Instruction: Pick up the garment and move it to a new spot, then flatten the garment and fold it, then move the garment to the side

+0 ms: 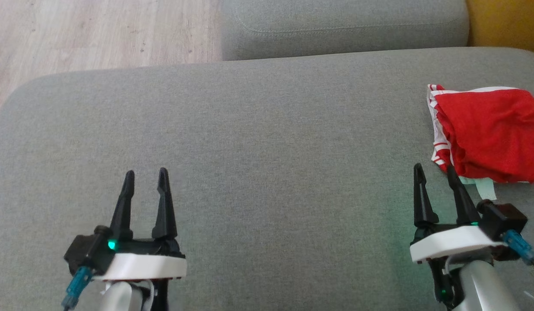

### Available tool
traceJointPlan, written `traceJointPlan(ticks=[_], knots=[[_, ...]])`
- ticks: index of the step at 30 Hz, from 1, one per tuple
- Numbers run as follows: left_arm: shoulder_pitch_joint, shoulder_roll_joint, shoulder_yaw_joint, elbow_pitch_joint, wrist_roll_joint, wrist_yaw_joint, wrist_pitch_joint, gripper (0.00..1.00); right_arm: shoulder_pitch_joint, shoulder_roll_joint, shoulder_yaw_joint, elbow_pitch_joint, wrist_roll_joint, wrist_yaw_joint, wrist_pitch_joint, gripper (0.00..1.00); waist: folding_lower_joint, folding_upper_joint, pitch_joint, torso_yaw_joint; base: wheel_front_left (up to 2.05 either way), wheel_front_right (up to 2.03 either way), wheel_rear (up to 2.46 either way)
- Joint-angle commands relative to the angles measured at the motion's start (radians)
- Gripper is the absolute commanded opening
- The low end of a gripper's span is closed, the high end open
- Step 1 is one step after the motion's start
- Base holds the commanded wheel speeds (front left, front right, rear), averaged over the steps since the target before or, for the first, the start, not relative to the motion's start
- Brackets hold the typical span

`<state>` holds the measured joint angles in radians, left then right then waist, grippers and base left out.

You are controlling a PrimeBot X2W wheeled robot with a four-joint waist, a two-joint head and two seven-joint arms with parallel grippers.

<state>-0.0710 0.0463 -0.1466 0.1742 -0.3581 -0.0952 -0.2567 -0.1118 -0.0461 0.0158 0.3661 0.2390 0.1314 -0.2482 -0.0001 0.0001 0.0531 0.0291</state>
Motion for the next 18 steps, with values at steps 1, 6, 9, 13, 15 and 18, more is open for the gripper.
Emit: traceJointPlan(ticks=[1,6,9,13,15,18], knots=[[-0.014,0.004,0.04,-0.032,0.004,0.003,-0.005,1.0,-0.025,-0.004,0.02,-0.036,0.006,-0.001,-0.013,1.0,0.0001,-0.0001,0.0,0.0,0.0,0.0,0.0],[-0.013,0.004,0.034,-0.017,-0.005,0.005,-0.005,1.0,-0.021,-0.004,0.016,-0.055,0.0,-0.001,-0.013,1.0,0.0001,-0.0001,0.0,-0.001,0.0,0.0,0.0],[-0.016,0.004,0.038,-0.004,-0.021,0.008,-0.005,1.0,-0.018,-0.004,0.018,-0.058,-0.002,-0.001,-0.013,1.0,0.0001,-0.0001,-0.001,-0.002,0.0,0.0,0.0],[-0.02,0.004,0.043,0.003,-0.016,0.011,-0.005,1.0,-0.016,-0.004,0.022,-0.063,0.0,-0.001,-0.013,1.0,0.0001,-0.0001,0.0,-0.003,0.0,0.0,0.0],[-0.02,0.004,0.049,0.005,-0.026,0.018,-0.005,1.0,-0.016,-0.004,0.024,-0.066,0.001,-0.001,-0.013,1.0,0.0001,-0.0001,0.001,-0.004,0.0,0.0,0.0],[-0.02,0.004,0.057,0.006,-0.034,0.022,-0.005,1.0,-0.016,-0.004,0.027,-0.069,0.004,-0.001,-0.013,1.0,0.0001,-0.0001,0.002,-0.006,0.0,0.0,0.0]])
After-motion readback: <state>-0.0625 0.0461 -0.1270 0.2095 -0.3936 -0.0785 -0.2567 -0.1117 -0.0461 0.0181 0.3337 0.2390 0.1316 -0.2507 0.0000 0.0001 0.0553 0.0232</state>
